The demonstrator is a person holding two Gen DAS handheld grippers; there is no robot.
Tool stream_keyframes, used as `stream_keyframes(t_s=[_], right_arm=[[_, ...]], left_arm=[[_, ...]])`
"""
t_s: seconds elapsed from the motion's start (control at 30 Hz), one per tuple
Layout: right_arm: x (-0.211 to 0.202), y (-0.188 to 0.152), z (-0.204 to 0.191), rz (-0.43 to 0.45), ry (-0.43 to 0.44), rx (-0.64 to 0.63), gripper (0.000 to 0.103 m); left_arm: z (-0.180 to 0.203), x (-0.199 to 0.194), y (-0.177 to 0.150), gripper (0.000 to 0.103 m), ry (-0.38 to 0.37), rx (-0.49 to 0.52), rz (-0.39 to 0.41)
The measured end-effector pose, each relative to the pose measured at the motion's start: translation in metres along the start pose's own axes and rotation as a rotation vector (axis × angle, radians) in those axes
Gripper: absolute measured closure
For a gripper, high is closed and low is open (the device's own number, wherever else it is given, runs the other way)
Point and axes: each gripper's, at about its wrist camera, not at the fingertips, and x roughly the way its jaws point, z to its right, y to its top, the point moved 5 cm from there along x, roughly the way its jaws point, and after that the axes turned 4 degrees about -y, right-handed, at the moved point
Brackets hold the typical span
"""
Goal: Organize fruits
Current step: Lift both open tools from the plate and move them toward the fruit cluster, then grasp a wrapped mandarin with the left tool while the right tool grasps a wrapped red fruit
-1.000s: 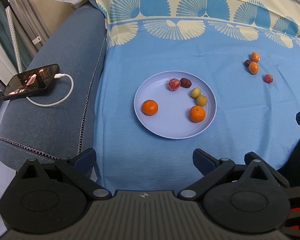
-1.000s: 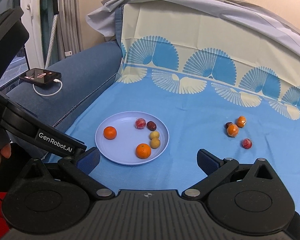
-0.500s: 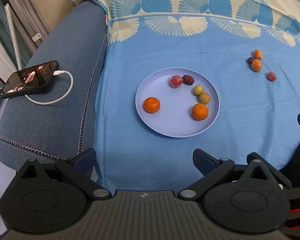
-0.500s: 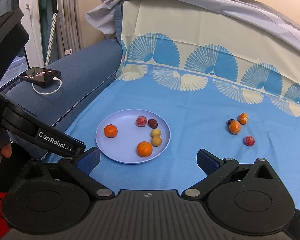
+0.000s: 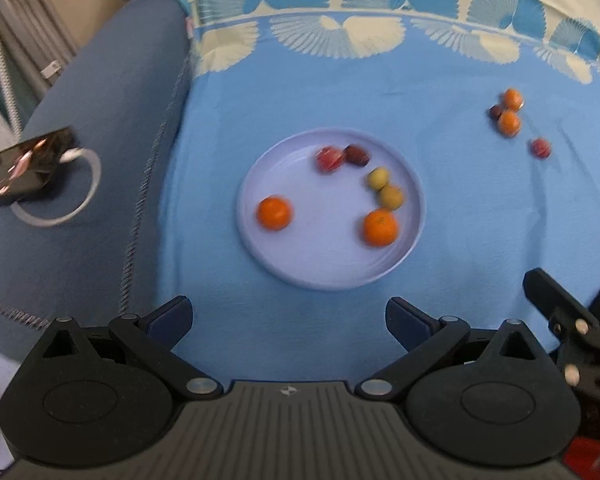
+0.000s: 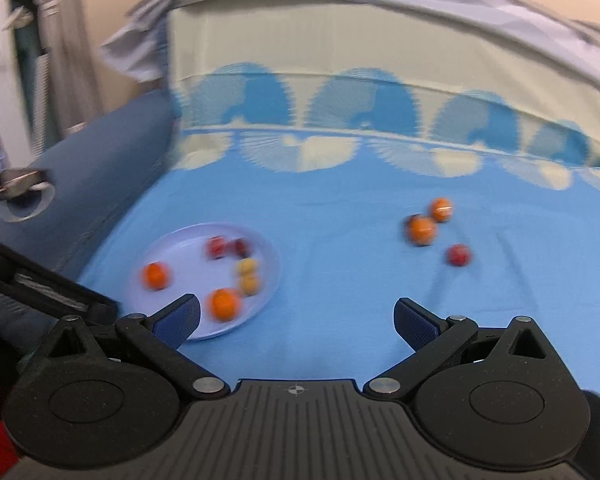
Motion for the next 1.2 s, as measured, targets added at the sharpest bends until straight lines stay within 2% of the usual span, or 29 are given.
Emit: stream_keyframes(t_s=[0.2,0.37,0.5,0.63,0.87,1.03,1.1,1.13,1.17,1.2], right_arm=[[0.040,0.006,0.088,0.015,-0.208,0.102,0.001],[0.091,0.008,0.153,0.003,-0.304,0.113,0.001],[0.142,0.003,0.183,-0.037,-0.284,0.152,0.001],[0.184,0.004,0.190,-0.038,-0.253,0.131,0.001],[0.247,0.002,0.190,-0.098,-0.204,0.029,0.001],[0.251,0.004,0.191,-0.066,-0.193,0.028,0.001],[0.249,0.005,0.191,-0.058,-0.183,0.029,0.011],[0.243,0.005,0.190,-0.044,-0.173,0.032,0.034],[0.240,0.005,0.189,-0.036,-0.165,0.033,0.059],[0.238,0.006,0.190,-0.035,-0.176,0.033,0.068]], left_arm=[[0.064,0.018,0.057,0.000,-0.089,0.046,0.049],[0.136,0.050,0.112,0.000,-0.195,0.056,0.114],[0.204,0.102,0.152,0.000,-0.224,0.114,0.081],[0.244,0.154,0.177,0.000,-0.254,0.096,0.032],[0.268,0.220,0.198,0.000,-0.232,0.082,-0.032],[0.269,0.244,0.205,0.000,-0.221,0.078,-0.078],[0.267,0.243,0.206,0.000,-0.222,0.073,-0.077],[0.266,0.242,0.206,0.002,-0.224,0.081,-0.080],[0.265,0.239,0.206,0.013,-0.231,0.082,-0.072],[0.263,0.234,0.207,0.022,-0.242,0.083,-0.058]])
